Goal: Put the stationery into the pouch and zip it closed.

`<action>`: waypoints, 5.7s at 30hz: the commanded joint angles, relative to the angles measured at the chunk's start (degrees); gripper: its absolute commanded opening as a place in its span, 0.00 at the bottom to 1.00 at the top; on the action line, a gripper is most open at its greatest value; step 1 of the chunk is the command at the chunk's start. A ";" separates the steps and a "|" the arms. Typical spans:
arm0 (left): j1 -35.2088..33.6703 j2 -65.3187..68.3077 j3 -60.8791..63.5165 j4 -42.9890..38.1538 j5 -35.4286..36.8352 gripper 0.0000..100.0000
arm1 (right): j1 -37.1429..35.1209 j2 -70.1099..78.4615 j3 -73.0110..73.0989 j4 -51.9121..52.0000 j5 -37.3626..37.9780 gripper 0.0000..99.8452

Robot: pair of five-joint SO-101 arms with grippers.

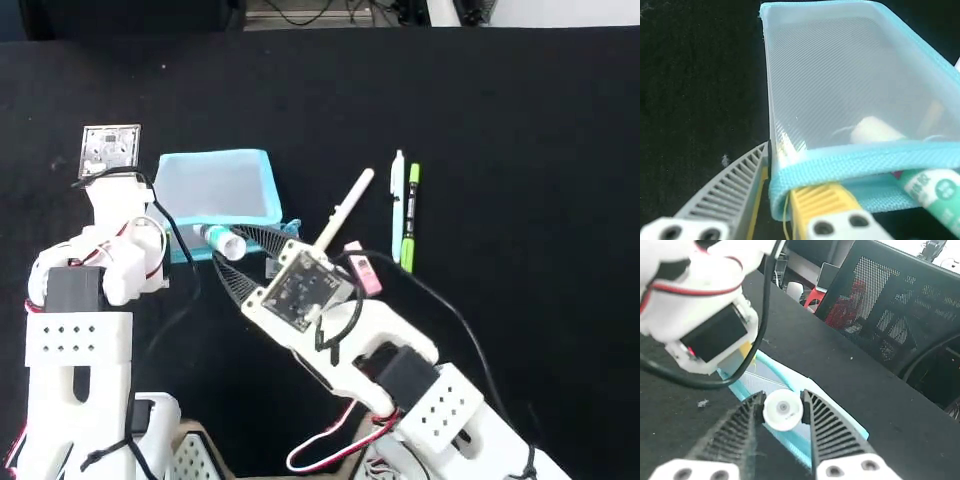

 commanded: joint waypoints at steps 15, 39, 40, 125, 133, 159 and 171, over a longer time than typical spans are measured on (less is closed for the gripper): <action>0.13 -0.53 -1.10 -0.44 0.62 0.03 | -4.57 12.62 0.31 -12.22 -0.88 0.01; -0.22 -0.53 -1.19 -0.62 0.62 0.03 | -8.18 8.22 -8.04 6.86 -0.97 0.12; -0.22 -0.53 -1.19 -0.62 0.62 0.03 | -7.65 5.93 -8.04 8.44 -0.97 0.12; -0.40 -0.53 -1.10 -0.44 0.44 0.03 | 37.89 114.51 -103.96 75.08 -2.11 0.01; -0.40 -0.53 -1.10 -0.62 0.44 0.03 | 40.09 106.77 -103.60 78.42 0.79 0.01; -0.40 -0.53 -1.10 -0.26 0.35 0.03 | 34.11 88.40 -60.09 48.35 5.98 0.21; -0.40 -0.53 -1.10 -0.26 0.26 0.03 | 37.63 88.31 -64.48 50.64 2.11 0.03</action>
